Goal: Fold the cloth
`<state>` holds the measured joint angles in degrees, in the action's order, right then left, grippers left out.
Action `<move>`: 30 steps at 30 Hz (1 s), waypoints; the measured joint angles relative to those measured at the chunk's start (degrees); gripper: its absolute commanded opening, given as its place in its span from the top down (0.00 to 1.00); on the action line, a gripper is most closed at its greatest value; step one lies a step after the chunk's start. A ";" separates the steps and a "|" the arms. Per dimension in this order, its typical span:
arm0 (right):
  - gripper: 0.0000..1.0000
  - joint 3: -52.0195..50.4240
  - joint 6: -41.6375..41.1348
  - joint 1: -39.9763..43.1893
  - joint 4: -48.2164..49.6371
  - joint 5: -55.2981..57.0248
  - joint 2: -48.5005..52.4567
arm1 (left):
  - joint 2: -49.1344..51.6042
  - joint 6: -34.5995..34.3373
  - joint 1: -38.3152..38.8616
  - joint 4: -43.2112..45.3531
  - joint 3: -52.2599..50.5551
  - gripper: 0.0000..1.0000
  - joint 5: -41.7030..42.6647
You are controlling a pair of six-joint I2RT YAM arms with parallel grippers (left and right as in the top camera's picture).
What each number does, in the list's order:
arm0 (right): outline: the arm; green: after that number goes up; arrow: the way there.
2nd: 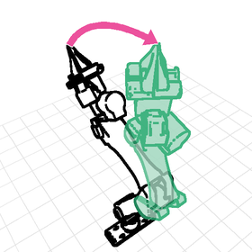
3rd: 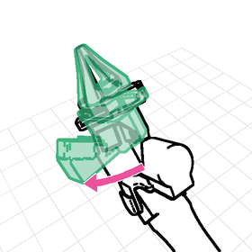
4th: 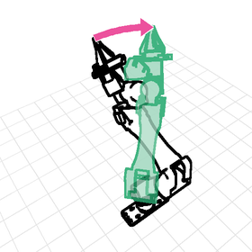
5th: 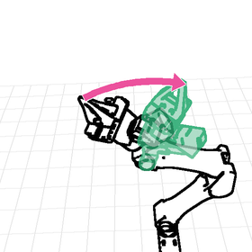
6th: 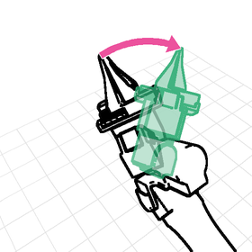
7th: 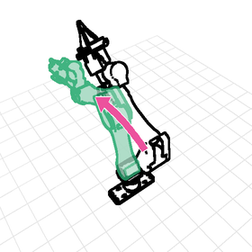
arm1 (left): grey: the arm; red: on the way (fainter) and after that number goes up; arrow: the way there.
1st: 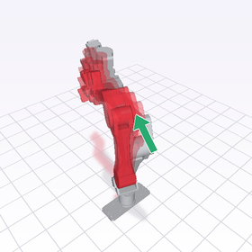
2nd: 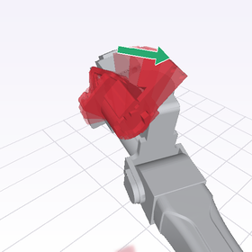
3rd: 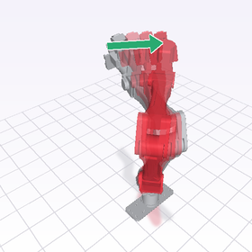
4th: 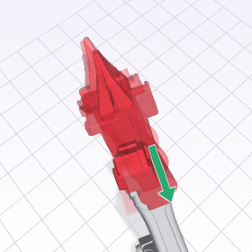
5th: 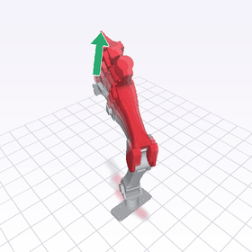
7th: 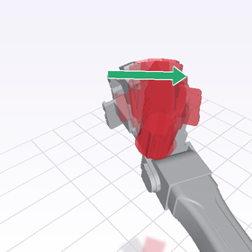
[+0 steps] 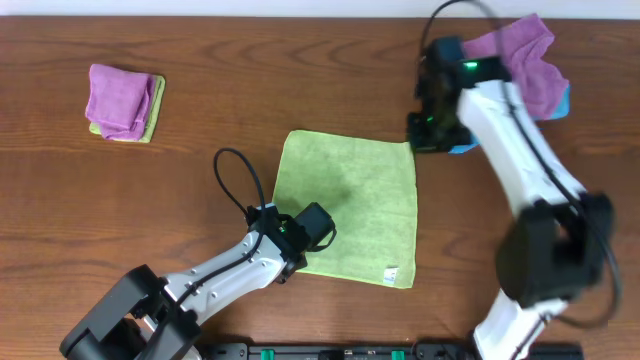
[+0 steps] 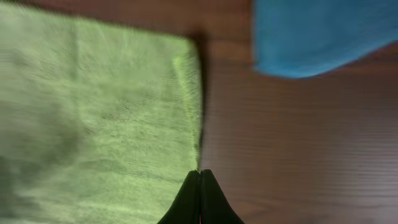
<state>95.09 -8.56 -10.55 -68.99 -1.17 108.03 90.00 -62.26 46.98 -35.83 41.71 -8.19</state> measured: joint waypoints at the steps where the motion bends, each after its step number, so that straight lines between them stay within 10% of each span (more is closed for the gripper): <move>1: 0.98 -0.92 0.24 0.35 0.98 -0.07 -2.14 | 0.00 -0.13 0.00 0.17 0.00 0.94 0.24; 12: 0.98 -20.24 1.62 -3.30 17.00 -5.09 -3.15 | -0.15 -0.57 0.00 1.55 0.00 0.94 1.66; 30: 0.98 -20.90 1.57 -4.50 22.36 -5.27 6.62 | -0.22 -0.57 0.00 1.77 0.00 0.94 2.10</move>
<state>74.19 -6.98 -15.05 -46.63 -6.44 114.65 89.78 -62.83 46.98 -34.06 41.71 -6.09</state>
